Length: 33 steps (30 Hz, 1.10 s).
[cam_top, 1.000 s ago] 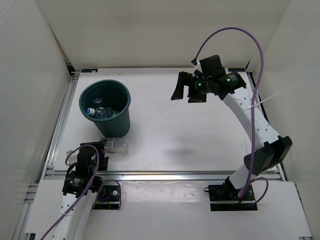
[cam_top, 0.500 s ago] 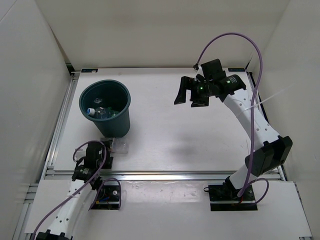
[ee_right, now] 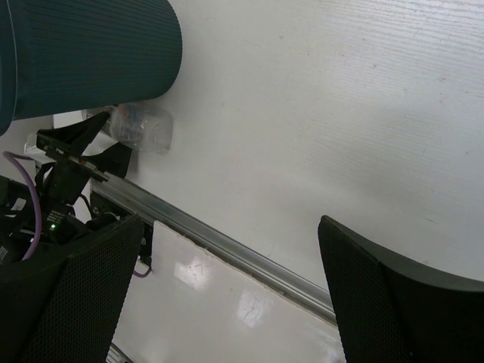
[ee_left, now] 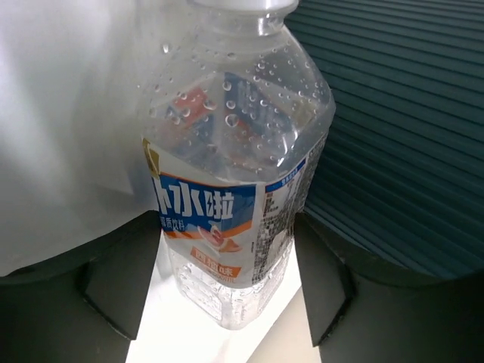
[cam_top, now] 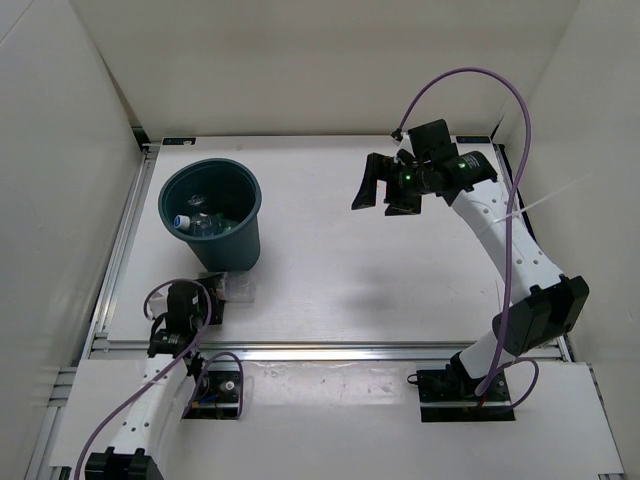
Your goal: Put the plastic bottles in the bin
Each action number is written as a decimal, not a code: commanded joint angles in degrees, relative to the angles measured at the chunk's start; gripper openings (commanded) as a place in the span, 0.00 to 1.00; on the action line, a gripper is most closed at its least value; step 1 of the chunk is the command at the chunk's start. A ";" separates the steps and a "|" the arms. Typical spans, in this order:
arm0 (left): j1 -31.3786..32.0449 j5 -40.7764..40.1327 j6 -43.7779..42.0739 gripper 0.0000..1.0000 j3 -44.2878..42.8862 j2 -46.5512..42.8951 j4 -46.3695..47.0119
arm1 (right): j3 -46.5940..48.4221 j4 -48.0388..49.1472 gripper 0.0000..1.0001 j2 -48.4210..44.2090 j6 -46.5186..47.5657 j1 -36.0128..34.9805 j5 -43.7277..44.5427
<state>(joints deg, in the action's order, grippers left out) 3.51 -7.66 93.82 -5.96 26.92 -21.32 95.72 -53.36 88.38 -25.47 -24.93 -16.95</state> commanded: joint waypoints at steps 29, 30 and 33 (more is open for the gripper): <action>-7.81 5.38 -7.66 0.27 -62.93 9.37 -56.82 | -3.09 1.42 1.00 -1.37 -0.81 1.81 -1.24; -7.81 5.90 -9.86 0.27 -65.13 12.43 -53.59 | -3.09 1.94 1.00 -1.37 -0.81 1.81 -1.24; -7.81 5.90 -18.91 0.27 -71.99 18.58 -45.86 | -3.09 1.95 1.00 -0.75 -0.81 1.81 -1.77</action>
<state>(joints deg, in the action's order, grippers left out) -4.01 -0.91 84.14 -73.95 39.16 -71.22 92.55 -52.58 88.36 -26.44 -23.27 -17.89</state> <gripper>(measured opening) 0.432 0.998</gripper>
